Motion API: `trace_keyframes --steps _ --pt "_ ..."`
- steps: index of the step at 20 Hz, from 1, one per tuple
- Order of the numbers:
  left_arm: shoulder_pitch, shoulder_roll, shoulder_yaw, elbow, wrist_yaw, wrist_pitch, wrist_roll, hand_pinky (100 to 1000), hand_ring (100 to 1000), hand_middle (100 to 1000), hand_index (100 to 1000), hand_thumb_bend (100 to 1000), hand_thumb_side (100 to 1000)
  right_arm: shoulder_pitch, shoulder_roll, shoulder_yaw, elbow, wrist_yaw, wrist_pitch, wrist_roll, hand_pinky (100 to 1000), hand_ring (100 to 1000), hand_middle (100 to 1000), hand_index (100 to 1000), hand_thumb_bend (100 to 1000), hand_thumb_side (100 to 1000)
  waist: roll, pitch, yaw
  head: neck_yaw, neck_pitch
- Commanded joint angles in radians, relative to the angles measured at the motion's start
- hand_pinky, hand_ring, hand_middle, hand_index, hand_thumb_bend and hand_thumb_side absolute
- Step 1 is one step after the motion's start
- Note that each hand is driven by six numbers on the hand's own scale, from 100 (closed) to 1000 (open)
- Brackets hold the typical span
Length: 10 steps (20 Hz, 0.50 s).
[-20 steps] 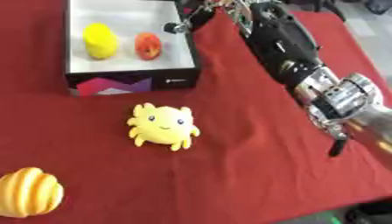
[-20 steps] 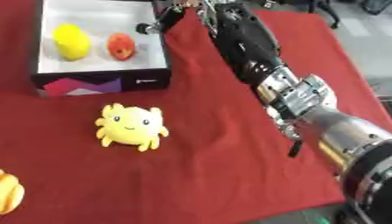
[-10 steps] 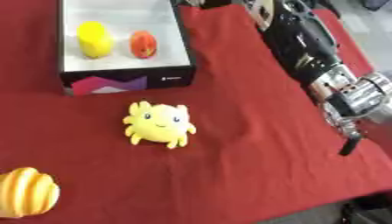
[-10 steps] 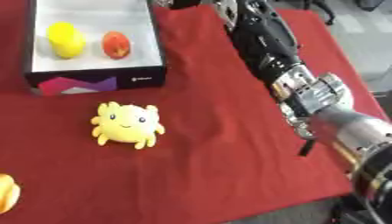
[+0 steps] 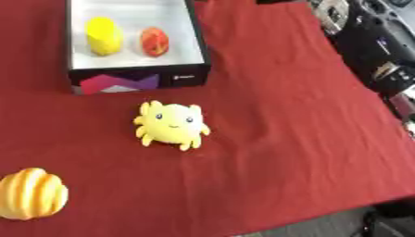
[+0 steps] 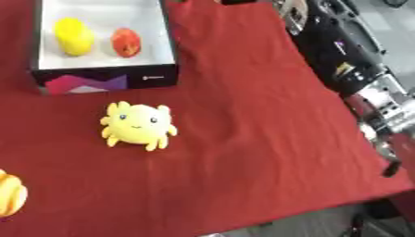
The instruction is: Pick up objects on the table and place them in the box.
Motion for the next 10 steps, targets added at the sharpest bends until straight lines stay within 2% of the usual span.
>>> trace_keyframes --steps 1,4,8,9,10 --pt "0.003 0.029 0.014 -0.014 -0.008 0.010 0.002 845 865 768 819 100 615 0.002 -0.042 0.015 -0.090 -0.052 0.000 0.031 814 839 737 872 191 100 0.025 -0.038 -0.004 0.013 0.007" --pt "0.013 0.027 0.020 -0.014 -0.006 0.018 0.009 845 864 767 818 100 619 0.007 -0.008 0.042 -0.164 -0.098 0.018 0.077 814 837 736 868 203 100 0.026 -0.044 -0.012 0.020 0.007" --pt "0.029 0.028 0.035 -0.014 0.002 0.029 0.024 845 864 767 818 100 620 0.008 0.078 0.104 -0.259 -0.155 0.046 0.136 813 836 737 865 200 100 0.027 -0.053 -0.023 0.037 0.007" --pt "0.034 0.030 0.039 -0.014 0.002 0.029 0.027 845 864 767 817 100 620 0.010 0.097 0.121 -0.283 -0.161 0.056 0.150 815 836 739 865 217 100 0.026 -0.055 -0.026 0.042 0.007" --pt "0.039 0.032 0.042 -0.014 0.001 0.029 0.029 845 864 767 817 100 620 0.012 0.109 0.133 -0.307 -0.160 0.067 0.165 814 833 734 864 336 100 0.025 -0.057 -0.029 0.047 0.007"
